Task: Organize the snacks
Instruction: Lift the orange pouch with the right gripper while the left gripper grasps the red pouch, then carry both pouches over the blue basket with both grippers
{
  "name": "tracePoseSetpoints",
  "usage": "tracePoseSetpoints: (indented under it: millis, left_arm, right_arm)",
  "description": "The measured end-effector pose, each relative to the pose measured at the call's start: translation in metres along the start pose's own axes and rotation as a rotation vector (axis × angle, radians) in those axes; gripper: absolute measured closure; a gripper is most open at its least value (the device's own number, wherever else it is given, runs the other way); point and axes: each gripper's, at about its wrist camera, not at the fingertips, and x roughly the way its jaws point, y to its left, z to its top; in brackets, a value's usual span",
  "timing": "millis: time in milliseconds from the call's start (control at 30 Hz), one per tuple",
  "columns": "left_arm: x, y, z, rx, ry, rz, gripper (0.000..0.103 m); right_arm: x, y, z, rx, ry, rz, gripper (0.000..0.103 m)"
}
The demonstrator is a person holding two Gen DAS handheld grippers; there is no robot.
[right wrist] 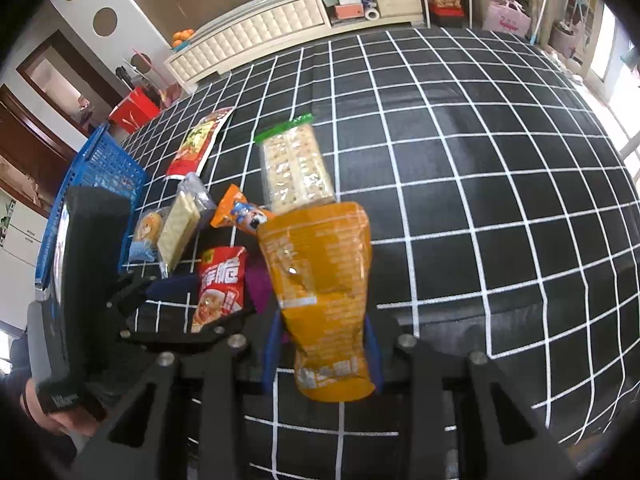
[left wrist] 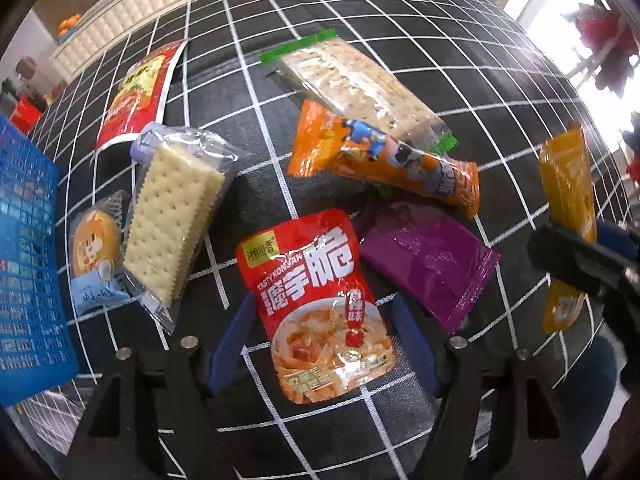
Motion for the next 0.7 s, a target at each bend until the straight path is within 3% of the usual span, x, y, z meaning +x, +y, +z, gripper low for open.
tracePoseSetpoints:
  millis: [33, 167, 200, 300, 500, 700]
  left_arm:
    - [0.000, -0.002, 0.000, 0.001, 0.004, 0.006, 0.036]
    - [-0.006, -0.008, -0.007, 0.016, 0.001, -0.013, 0.070]
    - [-0.006, -0.009, -0.009, 0.016, -0.009, -0.018, 0.073]
    - [-0.011, -0.008, -0.018, 0.026, -0.045, -0.035, 0.079]
    - [-0.026, 0.008, -0.026, -0.006, -0.058, -0.117, 0.080]
    - [-0.071, 0.028, -0.036, -0.017, -0.144, -0.147, 0.080]
  right_arm:
    - [0.000, 0.000, 0.000, 0.001, 0.001, 0.003, 0.063]
    - [-0.001, 0.001, 0.001, 0.000, -0.002, 0.002, 0.063]
    - [-0.001, 0.001, 0.001, 0.002, -0.004, 0.001, 0.063]
    - [-0.001, 0.001, 0.001, 0.013, 0.003, -0.002, 0.063]
    - [-0.009, 0.016, -0.002, -0.005, 0.001, -0.008, 0.063]
    - [-0.026, 0.041, 0.002, -0.011, -0.024, -0.003, 0.063]
